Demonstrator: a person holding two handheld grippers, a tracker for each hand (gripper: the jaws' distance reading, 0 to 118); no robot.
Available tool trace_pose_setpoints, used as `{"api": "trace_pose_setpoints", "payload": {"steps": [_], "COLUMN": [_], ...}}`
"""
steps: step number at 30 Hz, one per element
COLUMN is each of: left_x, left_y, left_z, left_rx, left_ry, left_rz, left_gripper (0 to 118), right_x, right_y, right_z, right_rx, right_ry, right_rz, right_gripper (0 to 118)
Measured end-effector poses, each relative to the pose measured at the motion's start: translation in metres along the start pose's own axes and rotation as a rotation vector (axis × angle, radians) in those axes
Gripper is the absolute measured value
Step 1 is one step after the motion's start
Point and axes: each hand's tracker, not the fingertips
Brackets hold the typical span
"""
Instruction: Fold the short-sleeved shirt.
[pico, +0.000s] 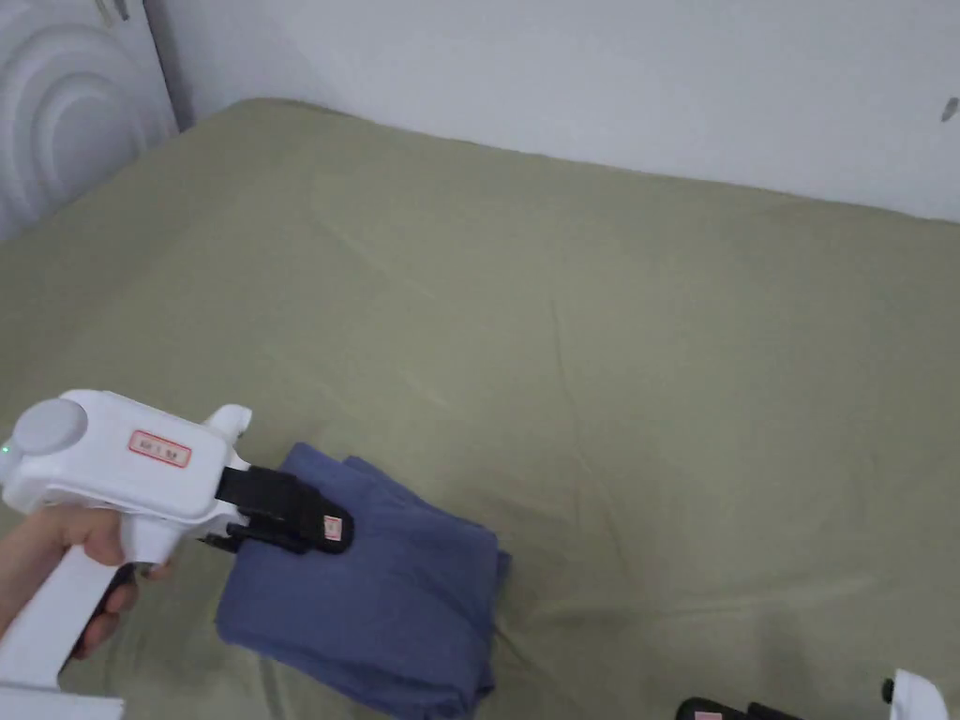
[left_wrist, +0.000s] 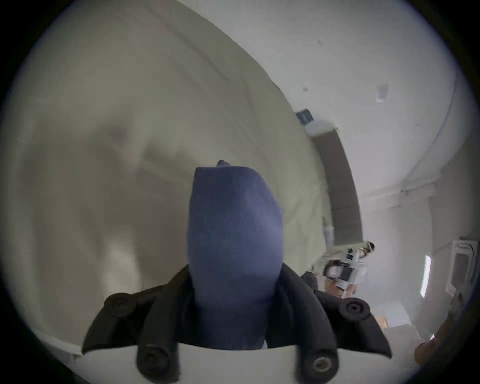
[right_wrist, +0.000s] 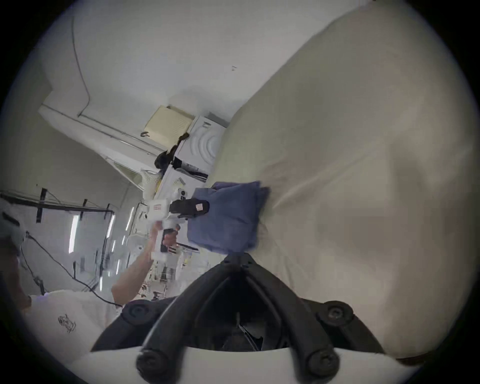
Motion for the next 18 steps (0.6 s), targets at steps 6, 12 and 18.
{"api": "trace_pose_setpoints", "payload": {"steps": [6, 12, 18], "left_x": [-0.083, -0.099, -0.102], "left_y": [0.055, 0.09, 0.107], "left_z": [0.099, 0.11, 0.127], "left_rx": [0.064, 0.054, 0.127], "left_ry": [0.143, 0.188, 0.379], "left_rz": [0.024, 0.008, -0.049], "left_gripper": [25, 41, 118], "right_x": [-0.011, -0.007, -0.004], "right_y": [0.009, 0.022, 0.027], "right_z": [-0.012, -0.034, -0.043], "right_rx": [0.026, 0.01, -0.025], "right_ry": [-0.017, -0.042, -0.078], "right_rz": [0.018, 0.013, 0.042], "right_gripper": [2, 2, 2]}}
